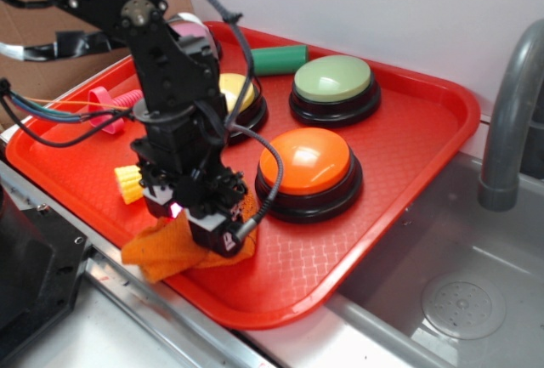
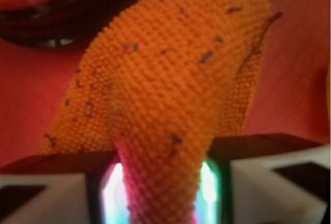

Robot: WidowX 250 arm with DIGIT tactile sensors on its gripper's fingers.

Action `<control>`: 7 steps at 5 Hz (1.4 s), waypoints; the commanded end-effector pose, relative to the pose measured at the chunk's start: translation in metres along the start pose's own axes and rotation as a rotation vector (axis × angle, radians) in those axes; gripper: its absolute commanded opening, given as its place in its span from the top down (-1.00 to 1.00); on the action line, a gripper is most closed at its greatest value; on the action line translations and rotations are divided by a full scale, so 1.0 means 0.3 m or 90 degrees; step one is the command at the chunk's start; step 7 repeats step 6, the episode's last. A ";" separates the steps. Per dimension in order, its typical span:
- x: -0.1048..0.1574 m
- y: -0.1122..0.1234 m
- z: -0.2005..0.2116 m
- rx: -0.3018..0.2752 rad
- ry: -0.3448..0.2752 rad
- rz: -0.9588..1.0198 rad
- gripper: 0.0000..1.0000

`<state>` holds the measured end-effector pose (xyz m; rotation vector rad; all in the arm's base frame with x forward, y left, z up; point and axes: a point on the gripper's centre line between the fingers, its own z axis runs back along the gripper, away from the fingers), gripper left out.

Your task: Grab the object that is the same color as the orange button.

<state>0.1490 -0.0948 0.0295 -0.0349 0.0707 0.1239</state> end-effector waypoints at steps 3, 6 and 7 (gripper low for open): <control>0.086 0.200 0.356 0.004 -0.025 -0.110 1.00; 0.027 0.461 0.531 0.065 0.014 -0.081 1.00; 0.027 0.461 0.531 0.065 0.014 -0.081 1.00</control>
